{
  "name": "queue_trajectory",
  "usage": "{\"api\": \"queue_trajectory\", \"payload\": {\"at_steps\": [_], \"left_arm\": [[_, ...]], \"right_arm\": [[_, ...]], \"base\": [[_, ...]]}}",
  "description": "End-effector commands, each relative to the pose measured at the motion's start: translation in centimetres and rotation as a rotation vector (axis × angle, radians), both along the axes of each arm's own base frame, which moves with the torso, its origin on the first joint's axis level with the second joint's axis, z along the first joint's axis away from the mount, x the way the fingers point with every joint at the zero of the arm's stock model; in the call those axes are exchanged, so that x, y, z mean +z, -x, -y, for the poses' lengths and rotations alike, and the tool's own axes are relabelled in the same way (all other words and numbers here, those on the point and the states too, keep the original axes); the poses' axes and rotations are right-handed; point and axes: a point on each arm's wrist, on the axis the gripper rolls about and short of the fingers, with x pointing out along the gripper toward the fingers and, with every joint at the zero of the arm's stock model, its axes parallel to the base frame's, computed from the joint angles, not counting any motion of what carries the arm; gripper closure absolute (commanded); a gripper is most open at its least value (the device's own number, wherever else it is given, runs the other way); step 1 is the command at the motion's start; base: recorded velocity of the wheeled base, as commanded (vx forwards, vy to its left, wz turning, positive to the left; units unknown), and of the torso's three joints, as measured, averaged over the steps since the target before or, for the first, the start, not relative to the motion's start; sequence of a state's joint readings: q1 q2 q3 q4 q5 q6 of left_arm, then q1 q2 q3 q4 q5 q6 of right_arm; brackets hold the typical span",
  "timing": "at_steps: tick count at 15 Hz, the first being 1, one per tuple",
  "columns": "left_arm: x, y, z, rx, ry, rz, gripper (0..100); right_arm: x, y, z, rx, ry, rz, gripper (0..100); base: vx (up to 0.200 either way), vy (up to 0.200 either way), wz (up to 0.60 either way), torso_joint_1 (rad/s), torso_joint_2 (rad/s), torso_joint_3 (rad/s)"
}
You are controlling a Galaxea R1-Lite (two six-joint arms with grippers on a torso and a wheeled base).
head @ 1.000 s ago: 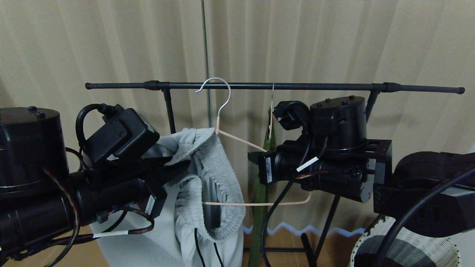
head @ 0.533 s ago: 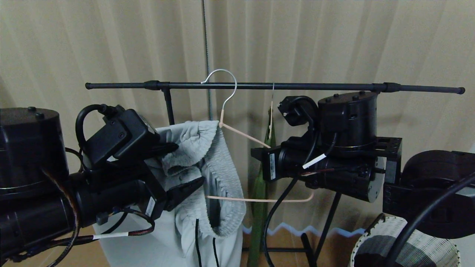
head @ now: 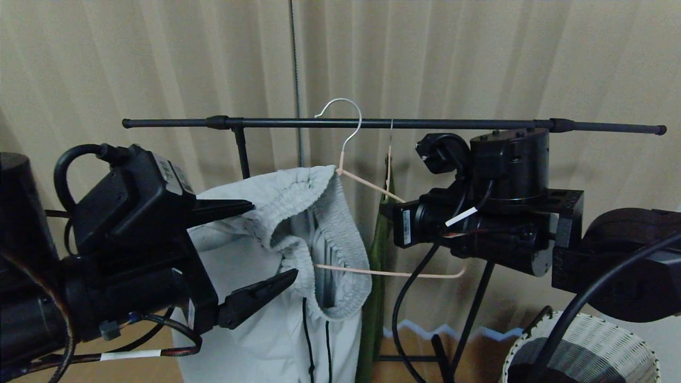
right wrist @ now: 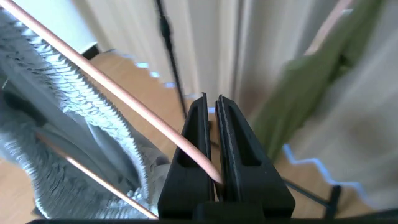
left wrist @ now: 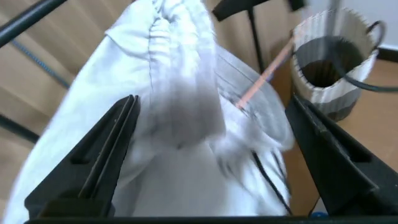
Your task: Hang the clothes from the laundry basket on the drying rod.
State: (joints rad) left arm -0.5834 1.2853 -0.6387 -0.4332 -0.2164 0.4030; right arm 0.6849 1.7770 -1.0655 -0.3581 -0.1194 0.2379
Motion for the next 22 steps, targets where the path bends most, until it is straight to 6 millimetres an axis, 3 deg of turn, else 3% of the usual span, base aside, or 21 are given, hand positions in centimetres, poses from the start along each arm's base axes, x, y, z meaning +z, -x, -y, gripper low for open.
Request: {"api": "queue_trajectory", "payload": {"at_steps": [1, 6, 10, 16, 22], "left_arm": [[0.3, 0.8, -0.5, 0.001, 0.019, 0.015, 0], [1.4, -0.4, -1.4, 0.066, 0.047, 0.065, 0], [1.0, -2.9, -0.1, 0.055, -0.032, 0.088, 0], [0.8, -6.0, 1.7, 0.042, -0.090, 0.105, 0], [0.2, -6.3, 1.9, 0.037, -0.113, 0.095, 0]], "right_arm": [[0.1, -0.1, 1.1, -0.022, 0.011, 0.007, 100], [0.6, 2.1, 2.9, -0.014, 0.031, 0.043, 100], [-0.6, 3.4, 3.8, 0.020, 0.060, 0.126, 100], [-0.8, 3.5, 3.6, 0.074, 0.080, 0.197, 100], [-0.4, 3.7, 3.1, 0.132, 0.061, 0.247, 100]], "base": [[0.000, 0.000, 0.00, 0.000, 0.00, 0.000], [0.000, 0.000, 0.00, 0.000, 0.00, 0.000], [0.000, 0.000, 0.00, 0.000, 0.00, 0.000], [0.000, 0.000, 0.00, 0.000, 0.00, 0.000], [0.000, 0.000, 0.00, 0.000, 0.00, 0.000]]}}
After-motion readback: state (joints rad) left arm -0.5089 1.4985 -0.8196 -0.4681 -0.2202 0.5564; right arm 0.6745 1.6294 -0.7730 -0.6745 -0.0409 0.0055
